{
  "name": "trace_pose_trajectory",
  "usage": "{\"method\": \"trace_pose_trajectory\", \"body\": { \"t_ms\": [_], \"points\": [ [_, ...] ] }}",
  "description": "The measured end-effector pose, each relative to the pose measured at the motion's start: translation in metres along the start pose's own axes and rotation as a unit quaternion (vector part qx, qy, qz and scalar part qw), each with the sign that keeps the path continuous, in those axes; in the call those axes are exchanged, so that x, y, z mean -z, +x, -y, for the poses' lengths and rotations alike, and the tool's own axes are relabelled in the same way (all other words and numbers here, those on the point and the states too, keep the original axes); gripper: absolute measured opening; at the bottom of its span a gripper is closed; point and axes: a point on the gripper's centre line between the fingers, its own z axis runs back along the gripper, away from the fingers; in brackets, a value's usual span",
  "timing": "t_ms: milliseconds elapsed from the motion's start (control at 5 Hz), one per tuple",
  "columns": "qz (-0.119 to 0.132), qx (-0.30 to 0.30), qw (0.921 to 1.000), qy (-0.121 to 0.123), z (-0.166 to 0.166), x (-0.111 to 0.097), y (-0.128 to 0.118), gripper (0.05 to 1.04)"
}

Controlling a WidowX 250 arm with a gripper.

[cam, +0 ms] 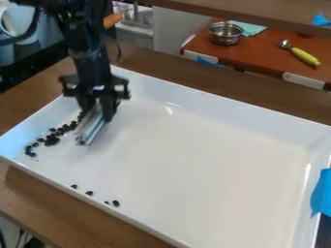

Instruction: Sweep into pile

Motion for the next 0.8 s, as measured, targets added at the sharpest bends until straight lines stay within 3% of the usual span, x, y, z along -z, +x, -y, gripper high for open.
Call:
{"method": "trace_pose_trajectory", "body": {
  "t_ms": [200,400,800],
  "points": [
    [0.013,0.014,0.9984,-0.052,0.023,-0.029,-0.012,0.379],
    [0.014,0.069,0.9946,-0.076,0.063,-0.027,-0.041,0.379],
    [0.028,0.117,0.9914,-0.053,0.105,0.002,-0.076,0.379]
  ]
}}
